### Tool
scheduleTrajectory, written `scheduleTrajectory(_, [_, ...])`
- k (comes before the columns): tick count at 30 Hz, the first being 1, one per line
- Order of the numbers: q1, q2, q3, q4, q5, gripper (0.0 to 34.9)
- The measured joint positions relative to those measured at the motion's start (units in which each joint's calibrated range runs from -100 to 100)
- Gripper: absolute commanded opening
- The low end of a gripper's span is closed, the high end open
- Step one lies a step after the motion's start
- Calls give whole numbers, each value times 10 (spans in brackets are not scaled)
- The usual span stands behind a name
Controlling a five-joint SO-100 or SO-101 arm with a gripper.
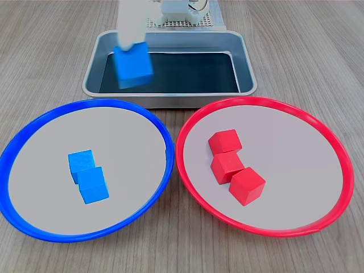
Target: Relocate any blue block in the red dish to the blue dish, correcting any misplacements.
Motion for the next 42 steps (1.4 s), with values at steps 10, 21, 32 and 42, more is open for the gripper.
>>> scheduleTrajectory(10, [49,-32,126,-79,20,0])
scheduleTrajectory(21, [30,94,62,-61,3,0])
scheduleTrajectory(32, [35,201,-45,-27,-4,1])
scheduleTrajectory(42, [60,267,-95,-22,-9,37])
